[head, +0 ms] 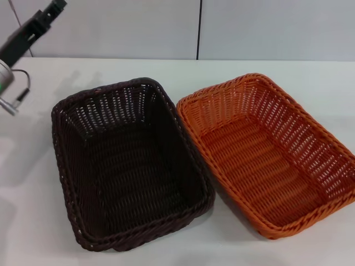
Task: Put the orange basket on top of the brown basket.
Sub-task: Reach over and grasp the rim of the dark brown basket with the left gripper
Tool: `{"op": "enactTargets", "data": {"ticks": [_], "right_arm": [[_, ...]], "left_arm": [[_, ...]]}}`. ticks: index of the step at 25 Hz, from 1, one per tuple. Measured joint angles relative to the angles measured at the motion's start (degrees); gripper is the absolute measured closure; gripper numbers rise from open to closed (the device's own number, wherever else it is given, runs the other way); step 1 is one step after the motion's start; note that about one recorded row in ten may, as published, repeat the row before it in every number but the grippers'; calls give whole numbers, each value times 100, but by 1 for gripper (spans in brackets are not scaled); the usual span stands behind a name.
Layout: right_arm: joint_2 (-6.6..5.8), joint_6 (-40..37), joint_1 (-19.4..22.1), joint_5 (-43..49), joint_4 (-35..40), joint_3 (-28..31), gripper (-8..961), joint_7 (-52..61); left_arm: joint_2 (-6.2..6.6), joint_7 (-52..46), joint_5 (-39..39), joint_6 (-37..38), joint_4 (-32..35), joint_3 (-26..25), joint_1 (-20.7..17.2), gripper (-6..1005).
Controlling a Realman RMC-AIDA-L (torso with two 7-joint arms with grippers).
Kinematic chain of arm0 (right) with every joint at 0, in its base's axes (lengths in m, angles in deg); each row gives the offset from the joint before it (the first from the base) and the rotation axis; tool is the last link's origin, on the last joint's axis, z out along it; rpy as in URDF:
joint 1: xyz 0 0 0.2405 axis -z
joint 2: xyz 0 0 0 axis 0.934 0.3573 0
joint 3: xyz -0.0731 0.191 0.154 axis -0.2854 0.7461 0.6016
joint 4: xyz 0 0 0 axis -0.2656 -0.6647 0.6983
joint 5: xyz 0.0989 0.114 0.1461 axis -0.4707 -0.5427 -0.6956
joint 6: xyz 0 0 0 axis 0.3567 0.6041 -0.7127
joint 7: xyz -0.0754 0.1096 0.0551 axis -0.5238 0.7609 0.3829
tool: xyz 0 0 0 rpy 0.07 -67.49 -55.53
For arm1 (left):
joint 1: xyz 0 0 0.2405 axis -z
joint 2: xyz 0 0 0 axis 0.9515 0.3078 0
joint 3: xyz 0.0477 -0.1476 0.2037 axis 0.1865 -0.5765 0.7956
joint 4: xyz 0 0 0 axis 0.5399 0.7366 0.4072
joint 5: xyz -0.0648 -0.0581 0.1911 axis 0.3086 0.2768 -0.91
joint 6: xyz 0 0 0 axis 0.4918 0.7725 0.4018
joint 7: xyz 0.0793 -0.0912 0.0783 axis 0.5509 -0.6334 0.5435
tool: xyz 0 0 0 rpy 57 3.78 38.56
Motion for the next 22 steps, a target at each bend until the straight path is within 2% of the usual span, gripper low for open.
{"op": "enactTargets", "data": {"ticks": [1, 2, 3, 4, 6, 8, 9, 10, 11, 12, 14, 16, 17, 18, 19, 20, 21, 22], "right_arm": [[0, 0, 0, 0, 0, 0, 124, 0], [-3, 3, 16, 4, -3, -8, 124, 0], [-5, 9, 32, 6, -6, -8, 124, -1], [-5, 12, 50, 10, -13, -9, 124, -1], [-10, 38, 96, 11, -26, -9, 124, -1], [-17, 54, 136, 13, -40, -7, 124, -1], [-23, 60, 162, 14, -44, 0, 124, -1], [-27, 73, 191, 14, -50, 17, 124, -1], [-27, 73, 191, 14, -50, 17, 124, -1], [-29, 86, 201, 15, -52, 23, 124, -7], [-37, 133, 206, 15, -53, 25, 124, -25], [-44, 197, 205, 15, -54, 9, 124, -40], [-49, 231, 200, 15, -56, 0, 124, -45], [-50, 266, 190, 15, -58, -3, 124, -67], [-51, 298, 176, 15, -61, -4, 124, -96], [-53, 340, 158, 15, -61, -4, 124, -160], [-53, 340, 158, 15, -61, -4, 124, -160], [-56, 352, 145, 15, -62, -7, 124, -188]], "left_arm": [[0, 0, 0, 0, 0, 0, 0, 230], [227, -521, -182, 181, -287, 370, -110, 230], [364, -876, -428, 257, -420, 495, -151, 230], [364, -876, -428, 257, -420, 495, -151, 230], [824, -2279, -1637, 304, -755, 644, -237, 230], [1073, -3379, -2647, 150, -1021, 650, -280, 230], [1117, -3631, -2892, 92, -1088, 651, -289, 230], [1284, -4560, -3897, -223, -1421, 628, -322, 230], [1284, -4560, -3897, -223, -1421, 628, -322, 230], [1356, -5047, -4405, -420, -1603, 596, -336, 230], [1413, -5774, -5207, -775, -1985, 486, -383, 230], [1411, -6287, -5840, -1058, -2323, 368, -437, 230], [1411, -6287, -5840, -1058, -2323, 368, -437, 230], [1387, -6609, -6291, -1262, -2541, 271, -471, 230], [1300, -7142, -7137, -1685, -2906, 50, -485, 230], [1244, -7360, -7563, -1908, -3067, -63, -486, 230], [1244, -7360, -7563, -1908, -3067, -63, -486, 230], [1164, -7503, -7889, -2082, -3210, -206, -488, 230]]}}
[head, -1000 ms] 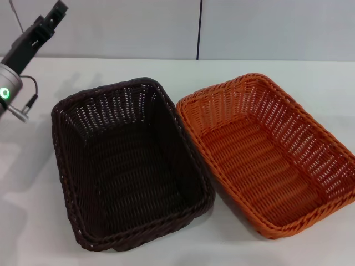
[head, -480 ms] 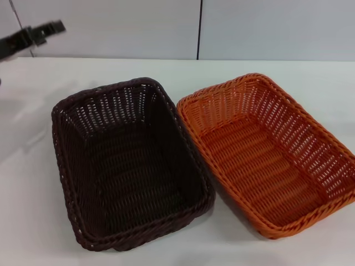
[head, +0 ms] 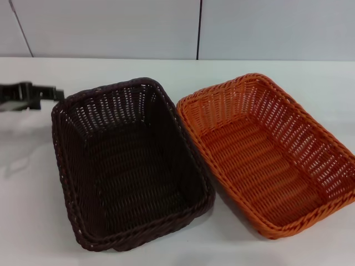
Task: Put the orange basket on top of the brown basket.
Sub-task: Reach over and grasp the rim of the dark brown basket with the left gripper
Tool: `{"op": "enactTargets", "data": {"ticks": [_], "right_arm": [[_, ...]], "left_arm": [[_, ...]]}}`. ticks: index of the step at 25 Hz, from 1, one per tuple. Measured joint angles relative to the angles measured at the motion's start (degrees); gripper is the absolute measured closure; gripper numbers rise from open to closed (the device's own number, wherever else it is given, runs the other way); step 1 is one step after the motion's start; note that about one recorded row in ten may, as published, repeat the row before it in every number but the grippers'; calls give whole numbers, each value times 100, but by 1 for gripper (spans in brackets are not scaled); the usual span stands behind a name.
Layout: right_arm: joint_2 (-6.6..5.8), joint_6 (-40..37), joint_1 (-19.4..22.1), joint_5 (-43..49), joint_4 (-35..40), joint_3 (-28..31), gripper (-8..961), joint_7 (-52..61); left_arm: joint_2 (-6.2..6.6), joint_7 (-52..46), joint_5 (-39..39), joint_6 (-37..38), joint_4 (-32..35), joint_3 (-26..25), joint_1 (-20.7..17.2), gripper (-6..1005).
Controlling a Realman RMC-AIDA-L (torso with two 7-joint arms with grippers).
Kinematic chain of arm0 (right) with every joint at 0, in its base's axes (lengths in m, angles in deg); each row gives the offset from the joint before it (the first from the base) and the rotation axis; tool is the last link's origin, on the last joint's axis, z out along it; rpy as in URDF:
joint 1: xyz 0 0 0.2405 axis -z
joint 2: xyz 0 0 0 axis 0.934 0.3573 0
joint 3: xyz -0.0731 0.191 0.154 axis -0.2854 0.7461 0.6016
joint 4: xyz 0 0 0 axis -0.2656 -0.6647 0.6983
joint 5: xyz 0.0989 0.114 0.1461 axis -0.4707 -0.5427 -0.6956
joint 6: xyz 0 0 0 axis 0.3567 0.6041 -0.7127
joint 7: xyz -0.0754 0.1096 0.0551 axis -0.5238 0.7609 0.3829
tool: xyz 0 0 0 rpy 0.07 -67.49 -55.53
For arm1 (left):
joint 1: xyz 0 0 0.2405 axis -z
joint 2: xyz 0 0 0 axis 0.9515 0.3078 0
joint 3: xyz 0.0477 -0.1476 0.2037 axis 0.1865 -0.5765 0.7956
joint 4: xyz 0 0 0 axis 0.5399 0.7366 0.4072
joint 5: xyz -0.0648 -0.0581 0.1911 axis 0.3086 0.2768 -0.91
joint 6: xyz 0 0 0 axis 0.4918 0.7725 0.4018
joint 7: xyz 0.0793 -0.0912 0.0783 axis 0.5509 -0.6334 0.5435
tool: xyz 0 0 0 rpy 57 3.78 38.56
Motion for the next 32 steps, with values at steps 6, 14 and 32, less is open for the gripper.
{"op": "enactTargets", "data": {"ticks": [6, 14, 32], "right_arm": [[-52, 109, -109, 66, 4, -7, 124, -72], [-90, 256, -259, 78, -71, -8, 124, -338], [-95, 506, -358, 76, -101, 3, 125, -616]], "left_arm": [[-484, -386, -1392, -794, -641, -850, -18, 231], [-831, -582, -2091, -1400, -1047, -1113, 2, 230], [-1036, -610, -2478, -1575, -1167, -1327, 370, 260]]}}
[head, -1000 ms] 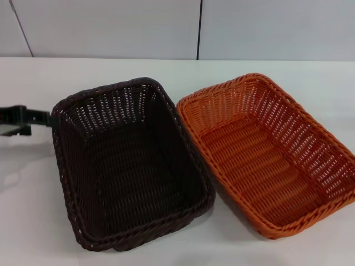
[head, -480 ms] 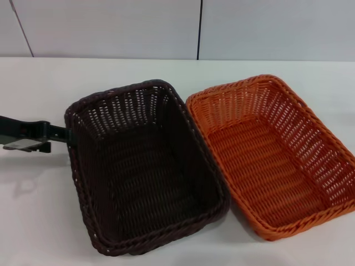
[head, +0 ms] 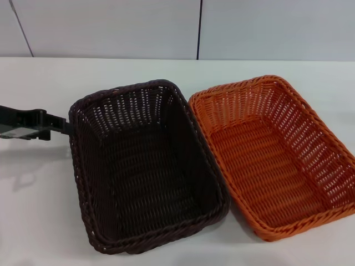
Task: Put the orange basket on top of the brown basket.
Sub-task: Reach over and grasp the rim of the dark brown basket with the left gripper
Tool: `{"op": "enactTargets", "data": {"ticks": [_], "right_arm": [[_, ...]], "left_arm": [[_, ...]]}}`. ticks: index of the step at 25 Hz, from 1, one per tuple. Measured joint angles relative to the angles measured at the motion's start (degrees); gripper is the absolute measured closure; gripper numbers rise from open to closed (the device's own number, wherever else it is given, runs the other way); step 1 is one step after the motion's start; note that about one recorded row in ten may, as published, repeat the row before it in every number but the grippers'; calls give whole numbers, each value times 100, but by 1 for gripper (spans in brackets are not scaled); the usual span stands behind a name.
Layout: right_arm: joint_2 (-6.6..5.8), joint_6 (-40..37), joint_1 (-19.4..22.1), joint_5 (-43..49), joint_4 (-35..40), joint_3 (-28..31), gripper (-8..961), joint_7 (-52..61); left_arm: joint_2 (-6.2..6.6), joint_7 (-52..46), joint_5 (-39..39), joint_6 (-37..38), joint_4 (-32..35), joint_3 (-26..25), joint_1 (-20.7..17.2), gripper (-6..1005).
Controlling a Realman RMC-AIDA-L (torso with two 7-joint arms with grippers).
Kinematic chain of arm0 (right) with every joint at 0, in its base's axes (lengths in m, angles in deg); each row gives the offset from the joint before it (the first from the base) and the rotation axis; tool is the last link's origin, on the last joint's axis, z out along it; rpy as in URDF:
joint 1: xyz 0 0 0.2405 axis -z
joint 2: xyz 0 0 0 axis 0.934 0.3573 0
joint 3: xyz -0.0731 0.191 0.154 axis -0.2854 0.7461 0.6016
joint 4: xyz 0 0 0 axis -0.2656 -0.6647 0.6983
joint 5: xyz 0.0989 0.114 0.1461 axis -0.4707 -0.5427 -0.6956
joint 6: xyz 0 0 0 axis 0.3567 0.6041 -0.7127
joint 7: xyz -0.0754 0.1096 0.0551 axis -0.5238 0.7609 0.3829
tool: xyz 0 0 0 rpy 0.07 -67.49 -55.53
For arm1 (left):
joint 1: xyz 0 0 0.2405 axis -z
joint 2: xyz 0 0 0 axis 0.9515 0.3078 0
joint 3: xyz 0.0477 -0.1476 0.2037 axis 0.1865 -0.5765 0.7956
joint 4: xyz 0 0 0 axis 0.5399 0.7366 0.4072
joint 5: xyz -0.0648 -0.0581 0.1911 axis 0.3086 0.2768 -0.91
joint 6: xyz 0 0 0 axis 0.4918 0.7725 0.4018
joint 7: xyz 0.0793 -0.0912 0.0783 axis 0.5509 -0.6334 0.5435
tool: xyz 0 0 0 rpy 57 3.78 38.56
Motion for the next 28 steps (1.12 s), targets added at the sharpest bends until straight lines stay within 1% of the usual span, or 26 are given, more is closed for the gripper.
{"op": "enactTargets", "data": {"ticks": [1, 6, 8, 12, 14, 15, 17, 18, 20, 26, 28], "right_arm": [[-2, 3, 0, -6, -58, 14, 125, -68], [-11, 11, -13, -41, -113, 40, 125, -216], [-11, 11, -19, -43, -114, 40, 125, -217], [-14, 12, -30, -47, -117, 36, 125, -237], [-15, 22, -36, -48, -118, 38, 125, -266], [-16, 37, -38, -49, -118, 40, 125, -276], [-16, 71, -45, -51, -118, 40, 125, -289], [-16, 85, -50, -51, -118, 35, 125, -290], [-16, 93, -52, -51, -118, 21, 125, -291], [-4, 93, -28, -52, -118, 45, 125, -292], [-1, 93, -24, -51, -118, 47, 125, -292]], "left_arm": [[2, 1, 1, -15, -28, -1, 6, 263], [1, -5, 22, -130, -36, 17, 14, 409], [-7, -11, 23, -150, -36, 31, 19, 409], [-83, -17, 21, -198, -35, 51, 39, 408], [-83, -17, 21, -198, -35, 51, 39, 408], [-141, -13, 5, -223, -23, 55, 45, 408], [-194, 11, 13, -235, -15, 56, 45, 408], [-194, 11, 13, -235, -15, 56, 45, 409], [-233, 27, 8, -238, 19, 88, 51, 411], [-238, 17, -5, -322, 126, 421, 61, 416], [-238, 27, -10, -343, 124, 425, 61, 417]]}}
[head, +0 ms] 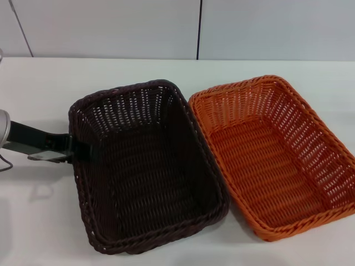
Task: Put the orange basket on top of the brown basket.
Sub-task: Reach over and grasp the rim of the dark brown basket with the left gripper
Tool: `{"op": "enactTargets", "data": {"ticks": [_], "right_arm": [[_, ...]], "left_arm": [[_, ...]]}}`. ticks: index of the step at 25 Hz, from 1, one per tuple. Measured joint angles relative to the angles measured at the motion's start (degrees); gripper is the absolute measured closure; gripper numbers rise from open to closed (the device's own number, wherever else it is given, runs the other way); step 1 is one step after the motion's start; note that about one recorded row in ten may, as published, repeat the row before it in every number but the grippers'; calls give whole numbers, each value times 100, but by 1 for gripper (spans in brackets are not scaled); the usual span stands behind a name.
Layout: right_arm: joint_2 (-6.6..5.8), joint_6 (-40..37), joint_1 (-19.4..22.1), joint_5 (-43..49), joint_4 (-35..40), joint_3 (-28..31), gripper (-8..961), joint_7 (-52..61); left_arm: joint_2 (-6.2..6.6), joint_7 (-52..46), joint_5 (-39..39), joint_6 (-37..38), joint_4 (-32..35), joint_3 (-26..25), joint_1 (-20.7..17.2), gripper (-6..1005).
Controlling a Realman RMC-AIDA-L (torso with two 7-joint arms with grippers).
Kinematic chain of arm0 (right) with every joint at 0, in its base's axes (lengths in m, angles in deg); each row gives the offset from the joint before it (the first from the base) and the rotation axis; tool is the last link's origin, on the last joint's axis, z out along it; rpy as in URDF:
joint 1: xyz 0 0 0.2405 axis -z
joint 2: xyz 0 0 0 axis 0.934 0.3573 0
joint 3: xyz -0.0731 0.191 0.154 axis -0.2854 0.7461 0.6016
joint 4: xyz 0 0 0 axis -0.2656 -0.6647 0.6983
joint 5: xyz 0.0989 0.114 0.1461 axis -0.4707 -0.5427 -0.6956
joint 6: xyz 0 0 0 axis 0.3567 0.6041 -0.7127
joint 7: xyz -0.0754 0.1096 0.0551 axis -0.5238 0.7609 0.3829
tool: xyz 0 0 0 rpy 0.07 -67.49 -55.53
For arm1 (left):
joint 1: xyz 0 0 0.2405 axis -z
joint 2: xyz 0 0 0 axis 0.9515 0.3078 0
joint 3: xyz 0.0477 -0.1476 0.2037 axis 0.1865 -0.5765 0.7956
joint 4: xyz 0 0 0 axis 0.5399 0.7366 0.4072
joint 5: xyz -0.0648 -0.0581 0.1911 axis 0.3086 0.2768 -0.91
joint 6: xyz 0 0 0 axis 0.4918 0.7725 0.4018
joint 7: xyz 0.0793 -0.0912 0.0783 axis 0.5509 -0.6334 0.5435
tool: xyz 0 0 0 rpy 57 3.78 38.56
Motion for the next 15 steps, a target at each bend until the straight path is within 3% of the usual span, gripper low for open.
{"op": "enactTargets", "data": {"ticks": [2, 8, 15], "right_arm": [[8, 0, 4, 0, 0, 2, 125, 0], [21, -15, -35, -6, -52, 4, 125, 0], [31, -37, -48, -15, -83, 4, 125, 2]], "left_arm": [[-4, 46, -17, -33, -26, 3, -1, 419], [-14, 222, -17, -129, -59, 8, -16, 665], [-14, 272, -28, -170, -70, 8, -34, 715]]}}
